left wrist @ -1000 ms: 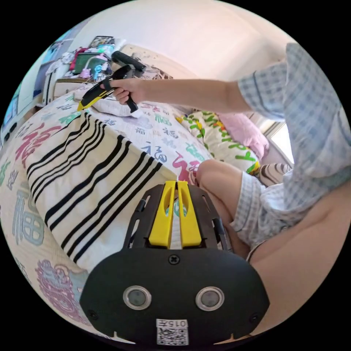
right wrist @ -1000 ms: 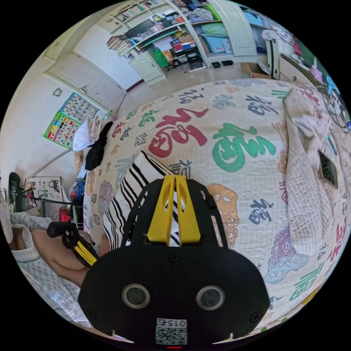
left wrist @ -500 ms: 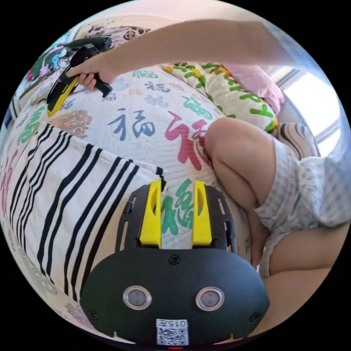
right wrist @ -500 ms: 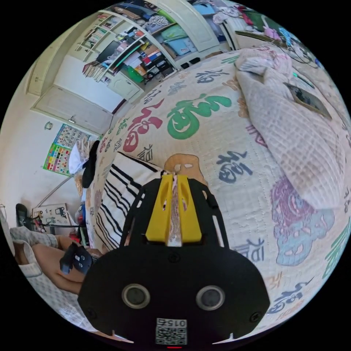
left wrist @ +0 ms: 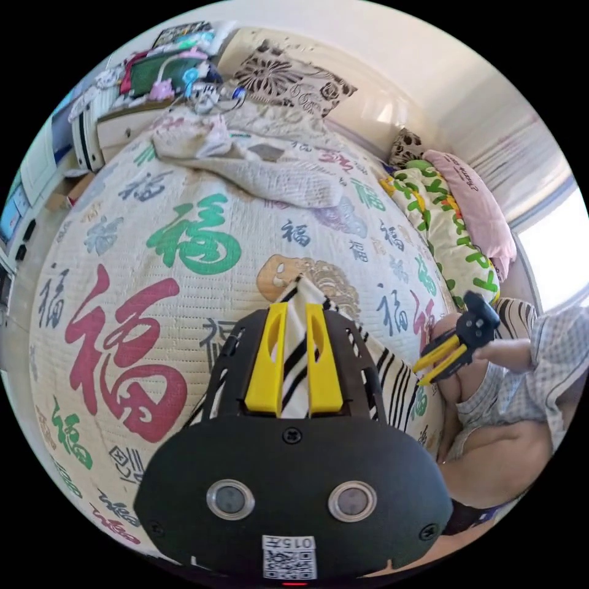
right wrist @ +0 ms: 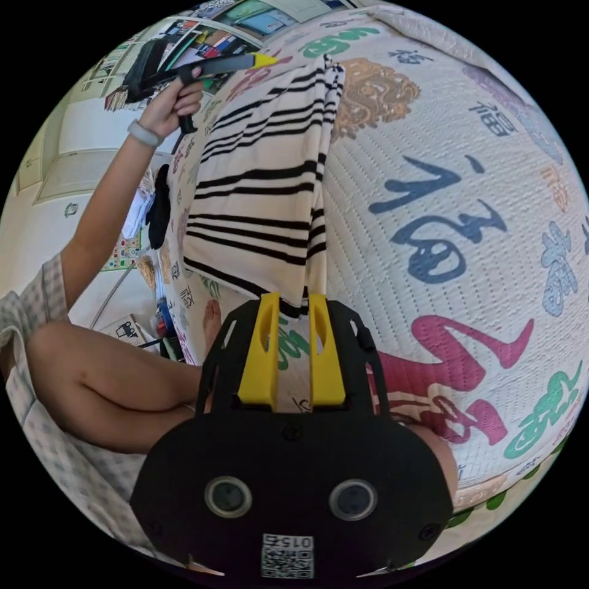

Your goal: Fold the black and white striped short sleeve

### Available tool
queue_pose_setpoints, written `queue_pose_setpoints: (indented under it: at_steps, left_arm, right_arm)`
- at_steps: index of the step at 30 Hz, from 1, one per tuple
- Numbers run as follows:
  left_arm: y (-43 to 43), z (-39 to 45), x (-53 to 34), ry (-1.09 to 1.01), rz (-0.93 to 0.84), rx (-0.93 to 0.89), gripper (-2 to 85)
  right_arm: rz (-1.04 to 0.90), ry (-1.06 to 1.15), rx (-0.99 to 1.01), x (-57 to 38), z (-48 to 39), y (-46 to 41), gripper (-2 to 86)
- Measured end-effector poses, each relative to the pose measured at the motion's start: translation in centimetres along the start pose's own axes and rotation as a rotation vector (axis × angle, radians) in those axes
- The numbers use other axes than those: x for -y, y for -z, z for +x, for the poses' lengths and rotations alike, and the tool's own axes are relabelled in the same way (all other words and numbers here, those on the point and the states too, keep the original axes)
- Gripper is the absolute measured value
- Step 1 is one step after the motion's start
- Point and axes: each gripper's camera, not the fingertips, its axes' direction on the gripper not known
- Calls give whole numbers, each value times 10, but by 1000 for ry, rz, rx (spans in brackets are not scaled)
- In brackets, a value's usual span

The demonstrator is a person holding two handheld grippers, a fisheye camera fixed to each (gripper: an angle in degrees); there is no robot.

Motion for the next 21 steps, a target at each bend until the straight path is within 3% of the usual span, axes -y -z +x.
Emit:
queue_pose_setpoints:
  at_steps: [8,18,21]
  left_arm:
    - [-46,-32,54,8,-185,21,15]
    - [-40,-58,76,25,-133,48,32]
    - [-19,-65,84,21,-23,-15,70]
  right_arm:
    - [-4,12,25,-11,36,7,7]
    - [-9,8,-55,-25,57,14,-6]
    - [7,34,-43,-27,57,21,-6]
